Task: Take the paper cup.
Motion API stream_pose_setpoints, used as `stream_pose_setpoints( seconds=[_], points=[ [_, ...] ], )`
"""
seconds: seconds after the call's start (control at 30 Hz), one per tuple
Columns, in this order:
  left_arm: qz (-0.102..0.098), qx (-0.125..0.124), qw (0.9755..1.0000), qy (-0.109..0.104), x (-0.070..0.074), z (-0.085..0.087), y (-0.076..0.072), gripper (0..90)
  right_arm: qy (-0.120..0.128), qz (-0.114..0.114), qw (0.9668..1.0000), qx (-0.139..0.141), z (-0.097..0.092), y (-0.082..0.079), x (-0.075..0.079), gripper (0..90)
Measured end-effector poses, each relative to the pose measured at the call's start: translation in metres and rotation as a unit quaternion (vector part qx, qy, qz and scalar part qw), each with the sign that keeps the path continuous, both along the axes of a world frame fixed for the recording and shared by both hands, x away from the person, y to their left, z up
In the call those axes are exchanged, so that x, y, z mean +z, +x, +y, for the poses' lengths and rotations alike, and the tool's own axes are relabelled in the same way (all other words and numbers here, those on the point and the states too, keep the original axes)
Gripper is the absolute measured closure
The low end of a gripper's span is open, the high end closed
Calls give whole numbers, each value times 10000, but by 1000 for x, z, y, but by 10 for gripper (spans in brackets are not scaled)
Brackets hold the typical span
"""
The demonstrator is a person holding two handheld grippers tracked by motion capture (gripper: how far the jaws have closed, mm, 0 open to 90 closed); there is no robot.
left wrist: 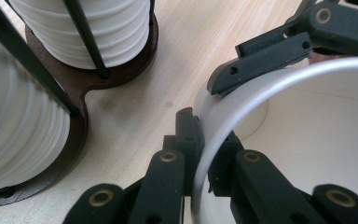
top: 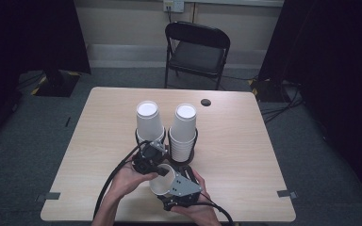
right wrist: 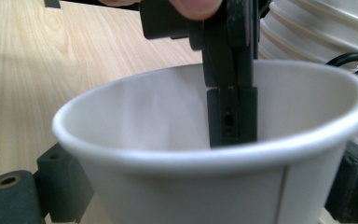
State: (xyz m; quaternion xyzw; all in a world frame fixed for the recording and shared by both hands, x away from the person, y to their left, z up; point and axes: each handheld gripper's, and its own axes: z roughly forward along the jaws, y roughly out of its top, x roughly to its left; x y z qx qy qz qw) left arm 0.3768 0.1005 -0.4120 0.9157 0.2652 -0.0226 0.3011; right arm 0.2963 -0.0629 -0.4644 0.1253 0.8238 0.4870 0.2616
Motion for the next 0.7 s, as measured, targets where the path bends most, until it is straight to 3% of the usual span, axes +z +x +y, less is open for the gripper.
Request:
stream_pose_setpoints(
  seconds=[0.17,0.3,0.5,0.53,0.67,0.7],
  points=[
    [-7,0,10000,28,-1,-1,1,843,-21,-46,10000,-45,0,1,2,90],
    [-11,29,10000,38,0,0,1,841,106,-34,9999,-30,-1,2,2,87],
    [-85,185,9994,-262,-2,6,-2,839,156,-66,9999,22,-1,2,2,97],
    [-181,221,9991,-311,-2,7,-3,835,162,-75,9998,-3,0,2,2,98],
    [-230,283,9983,-456,-2,11,-5,781,351,-102,9992,-177,-5,3,5,102],
    [-294,410,9966,-659,0,15,-5,753,387,-99,9989,-226,-6,4,6,103]
  ],
)
